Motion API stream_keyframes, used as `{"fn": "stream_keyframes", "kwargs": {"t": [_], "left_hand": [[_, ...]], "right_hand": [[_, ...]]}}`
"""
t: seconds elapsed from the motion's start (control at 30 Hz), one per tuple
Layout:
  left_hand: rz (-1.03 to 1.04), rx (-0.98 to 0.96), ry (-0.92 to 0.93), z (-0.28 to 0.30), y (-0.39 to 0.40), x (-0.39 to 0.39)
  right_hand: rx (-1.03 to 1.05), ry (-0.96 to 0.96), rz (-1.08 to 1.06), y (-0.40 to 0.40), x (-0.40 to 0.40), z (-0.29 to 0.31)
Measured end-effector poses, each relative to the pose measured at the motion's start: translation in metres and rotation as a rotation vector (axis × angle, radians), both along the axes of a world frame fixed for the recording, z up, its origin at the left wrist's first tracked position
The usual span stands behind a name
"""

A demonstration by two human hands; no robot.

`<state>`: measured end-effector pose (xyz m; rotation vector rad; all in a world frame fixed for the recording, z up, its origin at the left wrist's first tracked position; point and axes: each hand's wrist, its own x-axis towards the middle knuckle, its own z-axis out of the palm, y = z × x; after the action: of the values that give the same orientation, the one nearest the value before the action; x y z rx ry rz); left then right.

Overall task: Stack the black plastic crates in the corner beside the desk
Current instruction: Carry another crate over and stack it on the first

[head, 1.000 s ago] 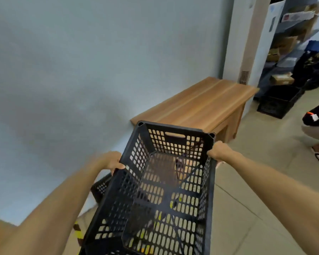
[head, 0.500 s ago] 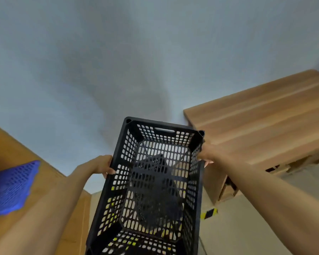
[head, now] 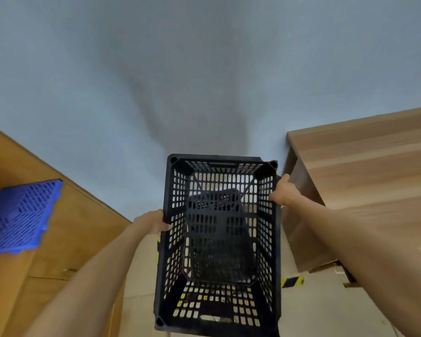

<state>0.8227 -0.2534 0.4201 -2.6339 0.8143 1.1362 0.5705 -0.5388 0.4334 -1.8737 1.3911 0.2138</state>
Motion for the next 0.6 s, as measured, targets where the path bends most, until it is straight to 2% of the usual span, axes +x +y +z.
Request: {"fn": "stream_keyframes", "kwargs": {"t": [0.27, 0.4, 0.6], "left_hand": [[0.049, 0.095, 0.256, -0.049, -0.044, 0.056], [0.07, 0.178, 0.297, -0.089, -0.045, 0.077], [0.104, 0.179, 0.284, -0.154, -0.035, 0.093]], "right_hand": [[0.094, 0.111, -0.056, -0.021, 0.07, -0.051], [0.084, 0.152, -0.047, -0.026, 0.096, -0.088], [0.152, 0.185, 0.01, -0.042, 0.129, -0.131]]}}
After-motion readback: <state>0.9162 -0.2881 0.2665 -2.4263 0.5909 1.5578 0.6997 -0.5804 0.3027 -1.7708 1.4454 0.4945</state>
